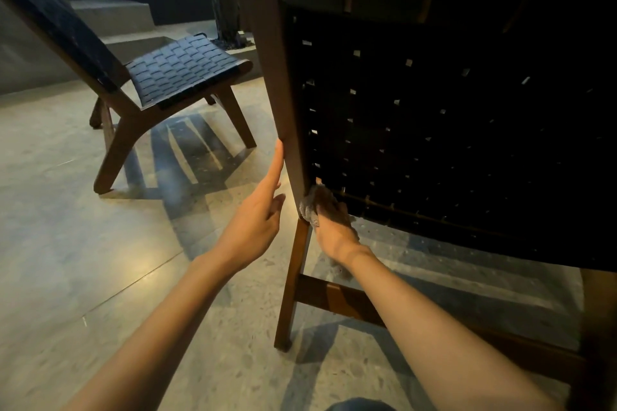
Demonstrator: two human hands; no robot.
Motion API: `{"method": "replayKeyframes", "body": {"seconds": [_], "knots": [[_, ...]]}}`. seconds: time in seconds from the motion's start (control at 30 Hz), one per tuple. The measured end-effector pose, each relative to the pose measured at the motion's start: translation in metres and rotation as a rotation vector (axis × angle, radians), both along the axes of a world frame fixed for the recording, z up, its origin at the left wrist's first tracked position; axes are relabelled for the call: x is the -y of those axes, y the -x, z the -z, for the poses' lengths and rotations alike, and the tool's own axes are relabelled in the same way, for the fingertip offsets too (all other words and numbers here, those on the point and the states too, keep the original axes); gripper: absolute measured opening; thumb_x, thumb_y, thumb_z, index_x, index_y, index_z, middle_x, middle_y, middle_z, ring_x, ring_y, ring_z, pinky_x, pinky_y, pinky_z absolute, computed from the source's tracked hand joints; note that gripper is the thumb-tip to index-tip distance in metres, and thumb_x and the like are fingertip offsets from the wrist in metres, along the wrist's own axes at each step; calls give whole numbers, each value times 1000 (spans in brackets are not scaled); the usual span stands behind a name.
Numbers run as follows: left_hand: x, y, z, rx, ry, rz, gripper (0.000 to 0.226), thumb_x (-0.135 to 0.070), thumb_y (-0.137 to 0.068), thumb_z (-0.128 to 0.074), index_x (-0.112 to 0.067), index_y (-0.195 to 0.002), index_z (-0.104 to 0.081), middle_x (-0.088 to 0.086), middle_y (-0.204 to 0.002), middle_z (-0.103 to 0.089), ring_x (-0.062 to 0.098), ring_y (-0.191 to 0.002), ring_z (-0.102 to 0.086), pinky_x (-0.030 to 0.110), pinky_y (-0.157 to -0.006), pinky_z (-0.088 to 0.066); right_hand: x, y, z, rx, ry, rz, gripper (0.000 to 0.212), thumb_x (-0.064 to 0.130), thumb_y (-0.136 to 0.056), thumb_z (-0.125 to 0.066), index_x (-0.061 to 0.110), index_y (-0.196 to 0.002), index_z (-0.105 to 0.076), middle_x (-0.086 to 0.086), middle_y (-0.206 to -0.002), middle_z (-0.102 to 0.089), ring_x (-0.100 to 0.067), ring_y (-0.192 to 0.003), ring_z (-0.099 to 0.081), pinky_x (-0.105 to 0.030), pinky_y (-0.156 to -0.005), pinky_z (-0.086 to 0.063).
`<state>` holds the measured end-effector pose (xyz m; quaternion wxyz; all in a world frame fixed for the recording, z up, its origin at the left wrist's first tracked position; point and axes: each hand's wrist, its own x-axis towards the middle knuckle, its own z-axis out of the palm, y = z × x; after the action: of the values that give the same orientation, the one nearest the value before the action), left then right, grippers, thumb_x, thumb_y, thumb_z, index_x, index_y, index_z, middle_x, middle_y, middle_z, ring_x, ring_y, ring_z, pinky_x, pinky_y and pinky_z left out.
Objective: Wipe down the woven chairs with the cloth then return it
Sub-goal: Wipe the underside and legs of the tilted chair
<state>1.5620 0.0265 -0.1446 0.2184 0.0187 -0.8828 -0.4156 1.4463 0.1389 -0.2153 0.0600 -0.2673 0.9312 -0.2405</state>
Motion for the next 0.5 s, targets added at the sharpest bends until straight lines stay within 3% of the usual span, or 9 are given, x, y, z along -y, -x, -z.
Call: {"method": "replayKeyframes", "body": {"seconds": [0.1, 0.13, 0.23, 0.33, 0.4, 0.5], "knots": [[-5, -8, -2, 11, -6, -40, 83, 1, -99, -35, -62, -138, 5, -17, -155, -15, 5, -135, -30, 25, -107, -28, -16, -11, -16, 17, 58, -41, 44, 26, -101, -41, 27, -144, -34, -8, -147, -34, -29, -132, -37, -45, -110, -31], [-4, -12, -2, 15, -13, -63, 76, -2, -99, -36, -55, -142, -2, -13, -153, -25, 5, -134, -33, 26, -107, -30, -20, -9, -18, -62, -43, -124, 45, 27, -100, -44, 31, -144, -33, -8, -145, -36, -31, -128, -42, -47, -105, -38], [-7, -21, -2, 93, -50, -115, 50, -26, -99, -42, -36, -145, -25, -8, -143, -44, 11, -130, -42, 29, -103, -36, -36, -22, -32, -121, 193, -143, 51, 19, -90, -62, 29, -135, -40, -4, -128, -48, -22, -113, -53, -41, -85, -53], [-18, -32, -9, 193, -216, 3, 46, -46, -86, -48, -36, -131, -44, -13, -131, -51, 7, -120, -51, 27, -95, -47, -52, -38, -43, -265, 364, -293, 52, 14, -78, -76, 23, -118, -43, 9, -112, -40, -6, -100, -45, -16, -70, -46], [-27, -38, -17, 136, -346, 46, 40, -47, -77, -56, -39, -116, -52, -17, -116, -60, 0, -106, -58, 22, -86, -53, -59, -46, -53, -347, 410, -329, 54, 12, -73, -79, 22, -111, -42, 10, -108, -35, -2, -96, -40, -14, -66, -44], [-35, -42, -24, 35, -457, 43, 34, -31, -76, -67, -29, -109, -59, -9, -102, -68, 2, -94, -65, 14, -75, -53, -66, -57, -65, -429, 389, -397, 59, 14, -70, -82, 23, -108, -38, 6, -110, -36, -2, -96, -39, -15, -66, -45]]}}
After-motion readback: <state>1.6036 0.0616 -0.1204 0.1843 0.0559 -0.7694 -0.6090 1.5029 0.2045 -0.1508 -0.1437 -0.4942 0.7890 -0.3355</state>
